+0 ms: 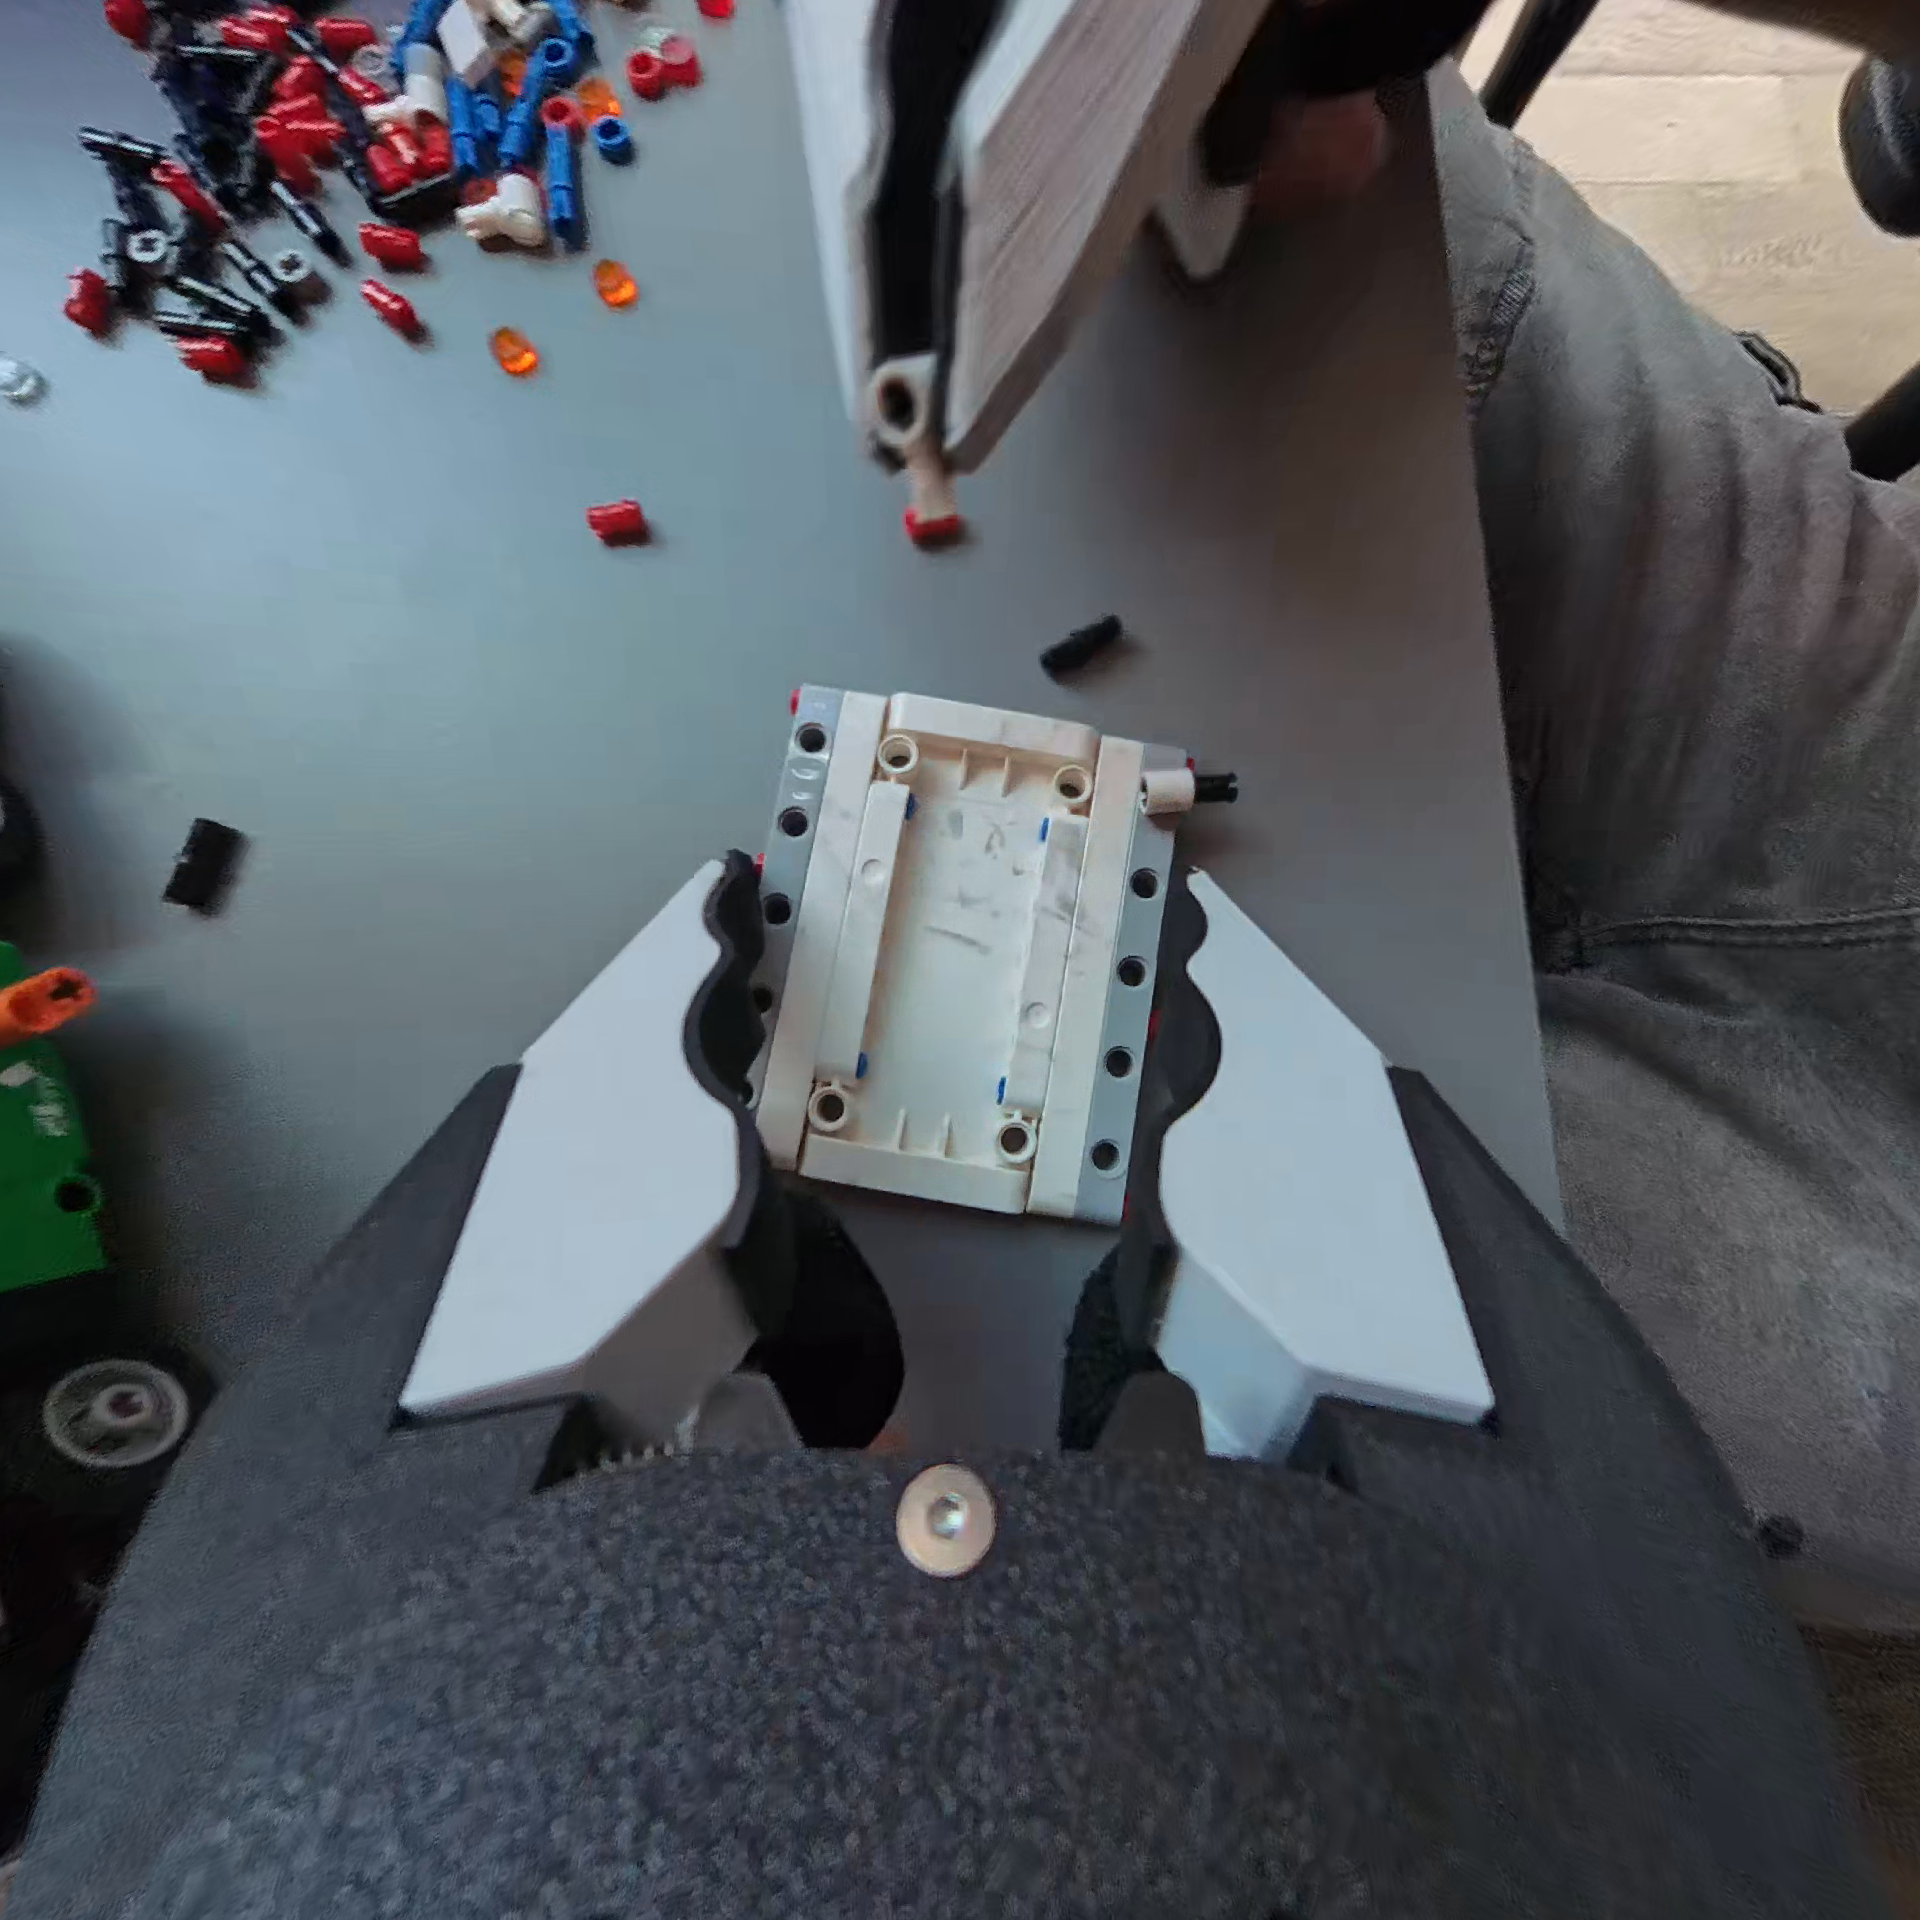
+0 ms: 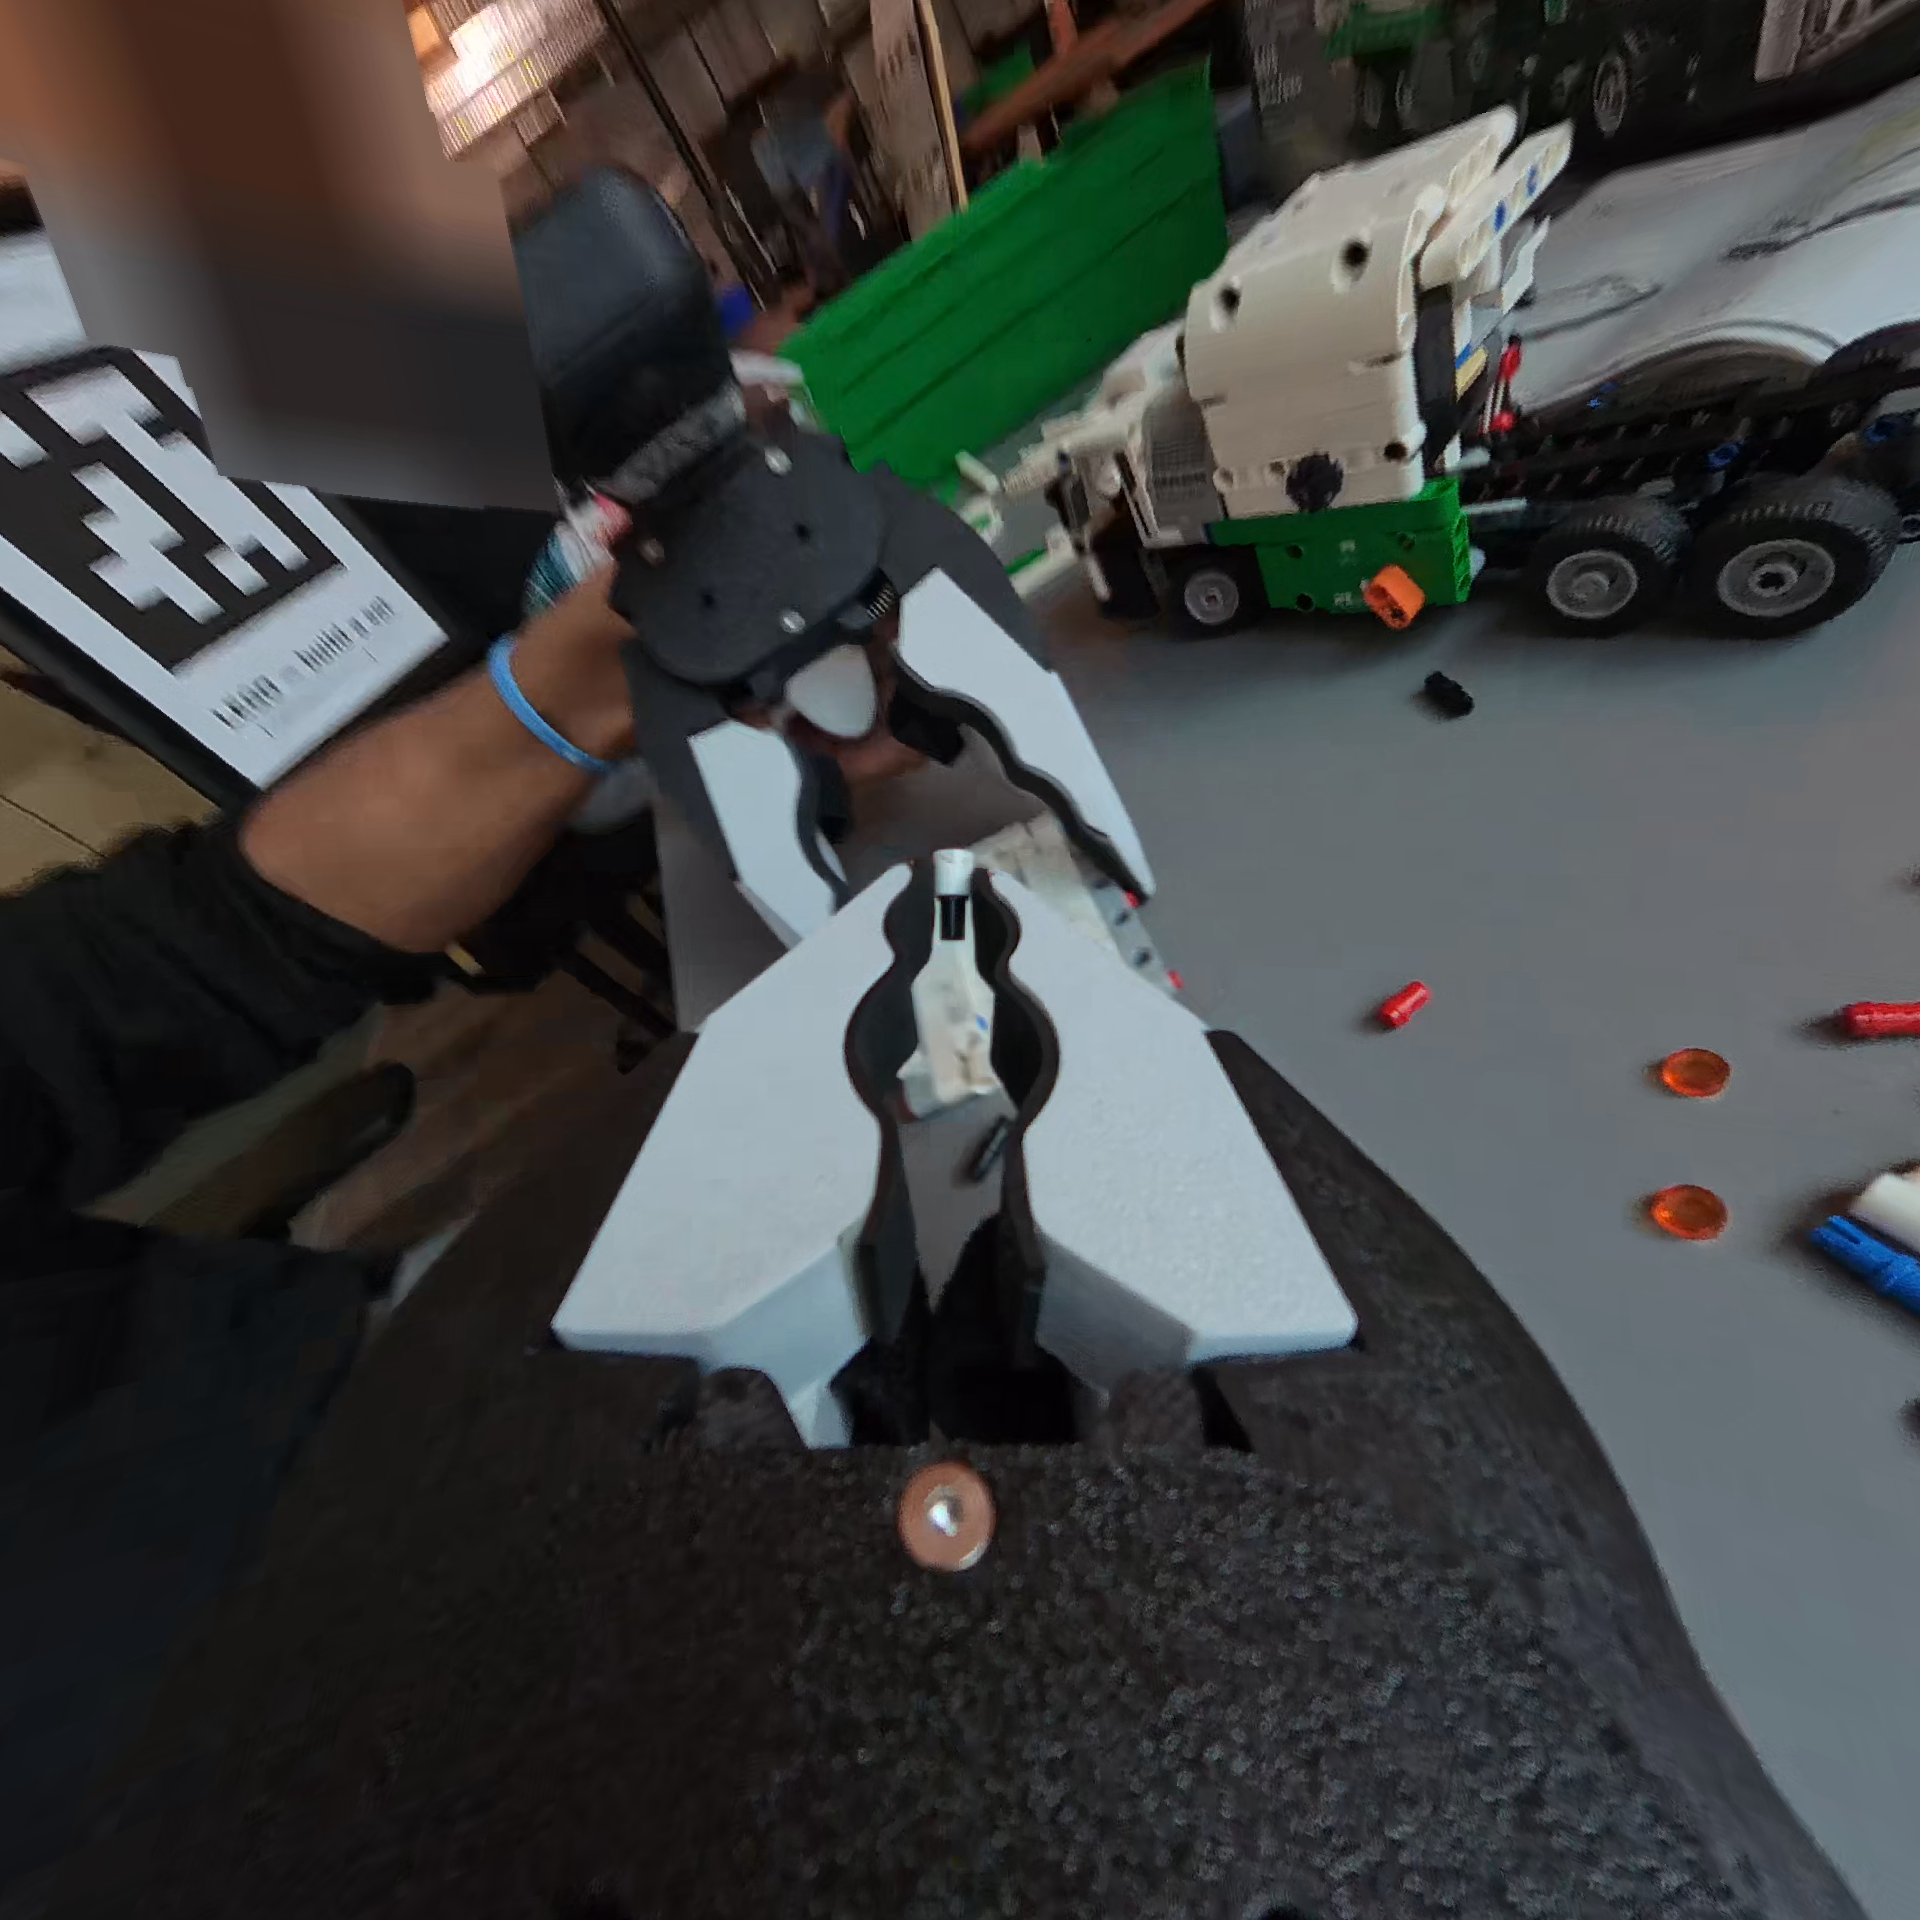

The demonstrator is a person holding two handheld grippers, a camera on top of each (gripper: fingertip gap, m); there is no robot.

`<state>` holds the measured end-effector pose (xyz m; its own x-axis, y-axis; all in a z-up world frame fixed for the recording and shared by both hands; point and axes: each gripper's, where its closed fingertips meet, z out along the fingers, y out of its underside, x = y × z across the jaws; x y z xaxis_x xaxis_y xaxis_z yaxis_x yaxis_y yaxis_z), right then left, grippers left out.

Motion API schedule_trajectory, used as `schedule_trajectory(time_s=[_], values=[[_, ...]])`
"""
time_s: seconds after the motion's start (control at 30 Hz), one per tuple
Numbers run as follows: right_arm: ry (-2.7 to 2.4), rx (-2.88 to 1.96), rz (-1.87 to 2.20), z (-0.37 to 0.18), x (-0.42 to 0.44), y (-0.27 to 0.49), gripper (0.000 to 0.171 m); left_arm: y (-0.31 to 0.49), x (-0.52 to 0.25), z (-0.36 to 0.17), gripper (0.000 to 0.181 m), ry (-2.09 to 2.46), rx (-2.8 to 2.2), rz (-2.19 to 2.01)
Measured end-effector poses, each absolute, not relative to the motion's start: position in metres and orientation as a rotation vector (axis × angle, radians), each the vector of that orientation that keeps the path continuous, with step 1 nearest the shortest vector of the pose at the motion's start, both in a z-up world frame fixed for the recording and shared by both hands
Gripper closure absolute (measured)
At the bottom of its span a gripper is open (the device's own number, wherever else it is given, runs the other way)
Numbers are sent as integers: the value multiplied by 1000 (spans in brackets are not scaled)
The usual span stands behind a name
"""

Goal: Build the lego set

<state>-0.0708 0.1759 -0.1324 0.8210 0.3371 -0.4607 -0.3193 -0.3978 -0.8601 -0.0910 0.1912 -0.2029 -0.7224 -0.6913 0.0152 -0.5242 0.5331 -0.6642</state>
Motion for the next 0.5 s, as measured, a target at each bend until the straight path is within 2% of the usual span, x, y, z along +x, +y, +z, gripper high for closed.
schedule_trajectory(time_s=[0.13, 0.5], values=[[-314, -2130, 413, -171, -74, 182, 165, 183, -108, -203, 105, 2550, -969, -997], [-405, -2228, 462, -189, -76, 187, 165, 180, -109, -203, 105, 2511, -926, -1099]])
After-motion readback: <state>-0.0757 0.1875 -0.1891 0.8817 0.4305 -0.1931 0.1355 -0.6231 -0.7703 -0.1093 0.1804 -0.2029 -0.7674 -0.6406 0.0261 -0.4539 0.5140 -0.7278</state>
